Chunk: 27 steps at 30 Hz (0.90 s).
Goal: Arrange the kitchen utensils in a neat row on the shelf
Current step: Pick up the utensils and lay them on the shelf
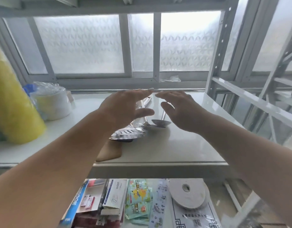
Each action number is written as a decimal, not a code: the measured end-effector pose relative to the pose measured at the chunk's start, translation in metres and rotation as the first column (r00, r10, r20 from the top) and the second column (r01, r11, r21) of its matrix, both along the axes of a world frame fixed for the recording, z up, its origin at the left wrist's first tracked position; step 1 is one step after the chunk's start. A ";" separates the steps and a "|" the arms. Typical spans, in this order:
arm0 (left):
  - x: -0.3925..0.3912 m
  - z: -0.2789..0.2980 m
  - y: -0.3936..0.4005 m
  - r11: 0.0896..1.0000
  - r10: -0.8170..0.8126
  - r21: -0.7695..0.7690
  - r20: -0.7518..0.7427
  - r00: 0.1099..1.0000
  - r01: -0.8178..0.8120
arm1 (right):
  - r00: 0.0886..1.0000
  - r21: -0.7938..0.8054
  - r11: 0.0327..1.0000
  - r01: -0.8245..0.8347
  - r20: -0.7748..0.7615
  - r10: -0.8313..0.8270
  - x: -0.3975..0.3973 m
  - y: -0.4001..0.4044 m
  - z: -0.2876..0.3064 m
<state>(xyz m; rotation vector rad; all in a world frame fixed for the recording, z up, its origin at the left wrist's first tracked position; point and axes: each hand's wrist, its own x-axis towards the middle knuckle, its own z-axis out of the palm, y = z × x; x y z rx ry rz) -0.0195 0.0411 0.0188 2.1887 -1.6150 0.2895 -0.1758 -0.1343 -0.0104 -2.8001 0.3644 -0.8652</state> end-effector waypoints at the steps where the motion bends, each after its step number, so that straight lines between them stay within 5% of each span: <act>1: -0.006 0.000 0.009 1.000 0.002 -0.012 0.004 1.000 -0.002 | 1.000 -0.013 1.000 -0.004 -0.019 0.004 -0.002 0.006 0.004; 6: -0.031 -0.002 0.049 0.995 -0.012 -0.094 0.036 0.999 0.016 | 0.999 -0.007 1.000 0.000 -0.034 0.000 -0.016 0.039 0.013; 11: -0.052 -0.005 0.069 0.998 0.064 0.003 0.060 0.996 -0.064 | 0.991 -0.014 1.000 0.017 -0.131 -0.019 -0.034 0.060 0.007; 27: -0.062 -0.018 -0.005 0.967 0.207 0.163 -0.047 0.977 -0.197 | 0.977 -0.066 0.998 -0.020 -0.212 0.006 -0.027 0.030 -0.021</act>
